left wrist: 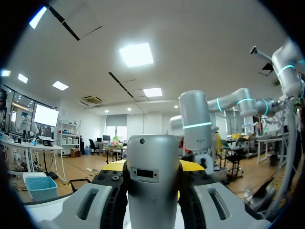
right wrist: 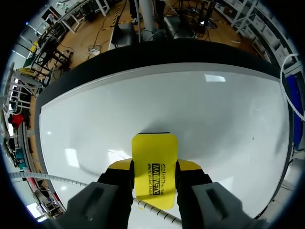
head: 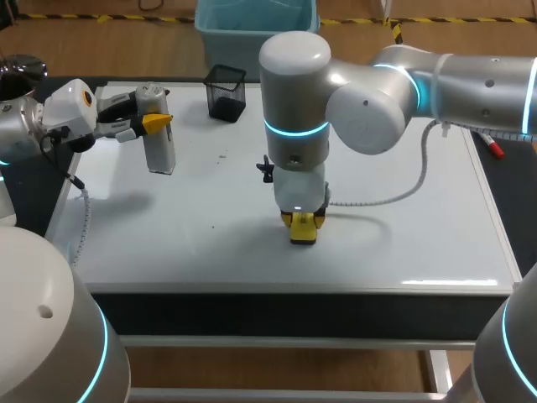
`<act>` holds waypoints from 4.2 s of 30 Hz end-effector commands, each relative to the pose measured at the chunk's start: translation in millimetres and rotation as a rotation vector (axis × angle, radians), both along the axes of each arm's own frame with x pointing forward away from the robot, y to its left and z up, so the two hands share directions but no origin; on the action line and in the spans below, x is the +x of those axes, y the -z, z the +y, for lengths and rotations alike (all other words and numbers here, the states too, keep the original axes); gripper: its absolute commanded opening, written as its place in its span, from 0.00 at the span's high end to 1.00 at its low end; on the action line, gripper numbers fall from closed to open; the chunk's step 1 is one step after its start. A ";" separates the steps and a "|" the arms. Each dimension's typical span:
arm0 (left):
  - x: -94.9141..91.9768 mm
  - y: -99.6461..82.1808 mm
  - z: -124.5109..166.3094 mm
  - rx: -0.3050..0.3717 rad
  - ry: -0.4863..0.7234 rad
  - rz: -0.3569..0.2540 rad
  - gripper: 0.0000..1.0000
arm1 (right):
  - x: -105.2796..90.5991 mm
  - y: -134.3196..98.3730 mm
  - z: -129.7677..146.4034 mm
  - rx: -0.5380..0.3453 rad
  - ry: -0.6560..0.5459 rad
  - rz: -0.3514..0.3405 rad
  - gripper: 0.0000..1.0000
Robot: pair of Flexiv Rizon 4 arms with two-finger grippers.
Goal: Pick up the inspection probe, press it on each red-marked spot on the whiteboard one by one, put down the probe, pick up the eraser, and wipe off all the red marks.
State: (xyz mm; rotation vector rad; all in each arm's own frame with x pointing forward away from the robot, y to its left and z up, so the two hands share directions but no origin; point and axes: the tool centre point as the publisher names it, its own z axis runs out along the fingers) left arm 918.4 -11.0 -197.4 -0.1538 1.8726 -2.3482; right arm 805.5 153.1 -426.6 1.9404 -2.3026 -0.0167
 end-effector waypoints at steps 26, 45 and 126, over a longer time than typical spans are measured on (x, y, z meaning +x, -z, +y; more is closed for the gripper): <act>0.2 -0.4 0.6 -0.001 0.002 -0.002 1.00 | 14.1 -2.9 -90.8 0.003 0.197 0.012 1.00; 0.2 -0.4 0.6 -0.001 0.002 -0.002 1.00 | 57.1 -85.8 -126.3 0.105 0.204 -0.051 1.00; 0.2 -0.4 0.6 -0.001 0.002 -0.002 1.00 | 318.2 -8.3 -78.8 0.072 -0.103 0.030 1.00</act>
